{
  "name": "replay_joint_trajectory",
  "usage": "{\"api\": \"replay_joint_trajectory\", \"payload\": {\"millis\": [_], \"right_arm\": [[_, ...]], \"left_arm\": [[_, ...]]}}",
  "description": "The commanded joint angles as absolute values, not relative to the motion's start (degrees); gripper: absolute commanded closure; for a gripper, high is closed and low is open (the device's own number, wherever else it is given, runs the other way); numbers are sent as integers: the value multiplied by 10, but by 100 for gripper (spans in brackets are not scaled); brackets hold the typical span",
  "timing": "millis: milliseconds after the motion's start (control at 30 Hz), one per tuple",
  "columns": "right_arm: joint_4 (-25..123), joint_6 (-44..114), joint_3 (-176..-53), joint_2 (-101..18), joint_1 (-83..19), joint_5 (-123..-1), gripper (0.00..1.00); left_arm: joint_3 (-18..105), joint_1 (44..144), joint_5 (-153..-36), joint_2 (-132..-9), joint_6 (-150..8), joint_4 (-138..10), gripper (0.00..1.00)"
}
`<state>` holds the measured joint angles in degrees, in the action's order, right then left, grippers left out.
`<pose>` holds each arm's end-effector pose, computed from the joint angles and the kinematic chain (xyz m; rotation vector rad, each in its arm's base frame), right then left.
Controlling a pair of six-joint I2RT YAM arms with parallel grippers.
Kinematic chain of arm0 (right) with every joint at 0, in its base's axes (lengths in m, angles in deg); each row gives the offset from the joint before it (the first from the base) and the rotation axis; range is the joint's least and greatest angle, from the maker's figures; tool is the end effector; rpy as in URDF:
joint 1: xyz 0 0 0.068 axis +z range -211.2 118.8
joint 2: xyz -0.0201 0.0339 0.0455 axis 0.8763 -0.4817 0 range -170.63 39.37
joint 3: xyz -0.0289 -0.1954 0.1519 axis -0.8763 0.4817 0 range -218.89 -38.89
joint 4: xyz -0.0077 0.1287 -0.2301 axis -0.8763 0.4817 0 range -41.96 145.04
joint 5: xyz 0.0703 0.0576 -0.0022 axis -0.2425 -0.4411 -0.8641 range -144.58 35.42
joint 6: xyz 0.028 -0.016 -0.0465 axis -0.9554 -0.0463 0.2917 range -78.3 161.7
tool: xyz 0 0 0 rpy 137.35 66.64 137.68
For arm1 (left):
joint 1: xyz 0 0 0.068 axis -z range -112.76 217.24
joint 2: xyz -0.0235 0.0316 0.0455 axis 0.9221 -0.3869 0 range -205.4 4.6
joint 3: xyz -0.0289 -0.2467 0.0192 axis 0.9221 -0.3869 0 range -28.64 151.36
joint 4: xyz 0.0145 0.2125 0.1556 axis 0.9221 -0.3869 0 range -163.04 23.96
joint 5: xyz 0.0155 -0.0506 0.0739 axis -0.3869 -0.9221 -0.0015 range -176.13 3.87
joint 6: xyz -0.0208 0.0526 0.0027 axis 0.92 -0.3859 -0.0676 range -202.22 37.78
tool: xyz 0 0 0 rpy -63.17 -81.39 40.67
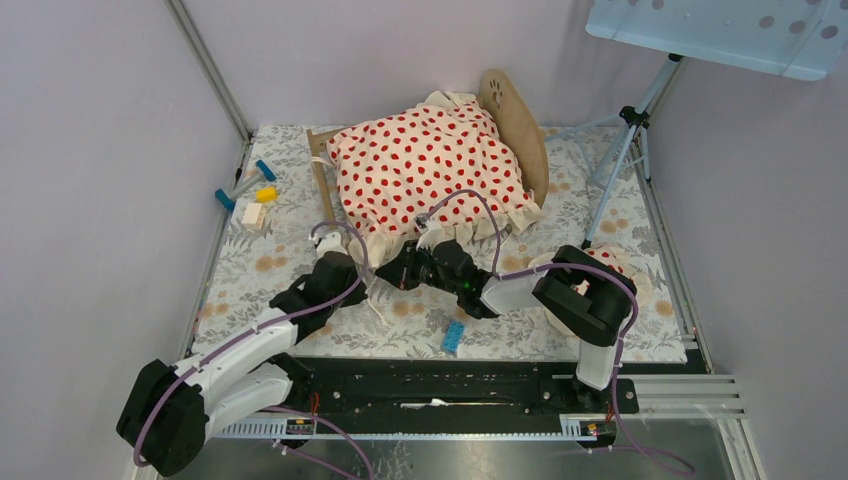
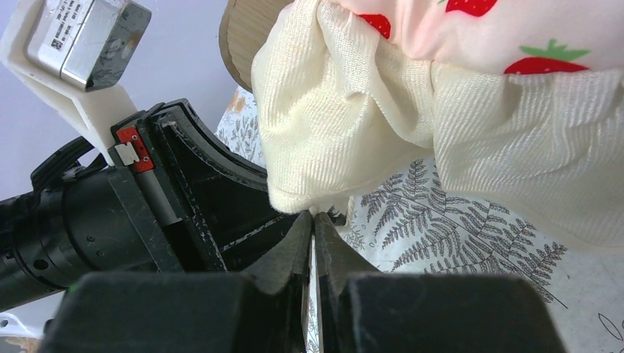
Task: Set up the pet bed
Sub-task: Tie the ropes to the bed frame.
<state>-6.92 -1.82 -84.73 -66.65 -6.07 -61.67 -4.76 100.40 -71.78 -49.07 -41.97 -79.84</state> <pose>0.2098 0.3097 0.1486 -0.2929 1.8412 1.3640 0.1764 -0.1034 0.1581 -0.2691 2.3141 -0.3614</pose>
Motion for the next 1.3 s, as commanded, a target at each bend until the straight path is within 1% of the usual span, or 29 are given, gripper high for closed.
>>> {"api": "replay_joint_trajectory", "payload": {"millis": [0, 167, 367, 633, 833, 967, 1133, 1233, 1267], "right_arm": [[-95, -11, -858, -660, -57, -625, 92], [-94, -9, -875, -672, -58, -646, 91], [-86, -7, -886, -679, -57, -637, 91], [-64, -6, -915, -697, -57, -599, 86], [-41, -2, -939, -713, -57, -590, 78], [-40, 6, -916, -697, -58, -577, 72], [-23, 18, -879, -667, -58, -552, 67], [13, 7, -865, -652, -58, -519, 61], [32, -4, -865, -649, -58, -508, 61]], "left_arm": [[-27, 1005, -722, -501, -448, -813, 100], [-8, 1005, -745, -523, -483, -804, 100], [5, 1005, -783, -555, -508, -804, 100], [5, 1005, -811, -577, -512, -798, 100], [8, 1005, -820, -591, -515, -796, 100], [9, 1004, -818, -593, -516, -797, 100], [9, 1005, -810, -590, -515, -797, 100], [9, 1005, -807, -591, -515, -797, 100], [10, 1005, -807, -592, -515, -798, 100]]}}
